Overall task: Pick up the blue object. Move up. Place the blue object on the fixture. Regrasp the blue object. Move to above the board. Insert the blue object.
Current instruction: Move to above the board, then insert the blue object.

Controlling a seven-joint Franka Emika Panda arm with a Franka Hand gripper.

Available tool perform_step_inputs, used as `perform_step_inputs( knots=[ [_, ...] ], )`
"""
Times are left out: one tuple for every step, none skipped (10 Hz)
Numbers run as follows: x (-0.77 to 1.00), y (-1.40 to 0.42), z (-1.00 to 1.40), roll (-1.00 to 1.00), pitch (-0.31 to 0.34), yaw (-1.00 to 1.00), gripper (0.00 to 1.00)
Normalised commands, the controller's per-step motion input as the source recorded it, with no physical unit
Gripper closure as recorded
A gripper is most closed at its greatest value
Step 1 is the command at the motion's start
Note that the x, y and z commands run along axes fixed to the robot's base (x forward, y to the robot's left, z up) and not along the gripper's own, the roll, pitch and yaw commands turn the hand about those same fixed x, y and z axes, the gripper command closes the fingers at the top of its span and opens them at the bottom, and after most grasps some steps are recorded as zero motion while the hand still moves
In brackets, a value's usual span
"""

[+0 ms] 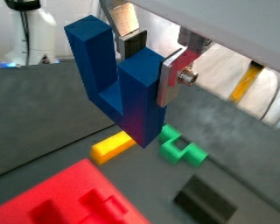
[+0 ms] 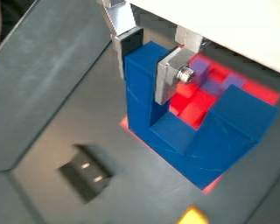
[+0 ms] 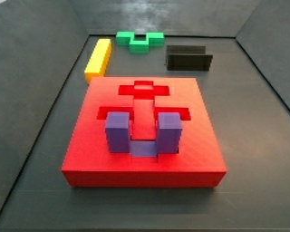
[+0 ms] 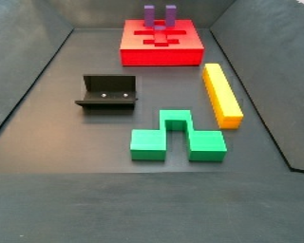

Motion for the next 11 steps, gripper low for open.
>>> perform_step_inputs(
  knots=[
    [-0.07, -0.05, 0.02, -1.00, 0.086, 0.01, 1.00],
    [-0.09, -0.04, 0.02, -1.00, 0.058, 0.02, 1.00],
    [-0.10, -0.01, 0.00, -1.00, 0.038, 0.02, 1.00],
    [-0.08, 0.03, 0.01, -0.87, 0.004, 0.01, 1.00],
    [-0.06, 0.03, 0.00, -0.59, -0.019, 0.01, 1.00],
    [-0.05, 0.02, 0.00, -0.40, -0.025, 0.00, 1.00],
    [-0.04, 0.01, 0.00, -0.30, -0.027, 0.00, 1.00],
    [0.03, 0.00, -0.01, 0.00, 0.000, 0.00, 1.00],
    [0.17, 0.00, -0.09, -0.08, -0.030, -0.01, 1.00],
    [0.52, 0.00, -0.20, -0.12, -0.106, -0.03, 1.00],
    [0.73, 0.00, -0.27, -0.13, -0.131, -0.07, 1.00]
  ],
)
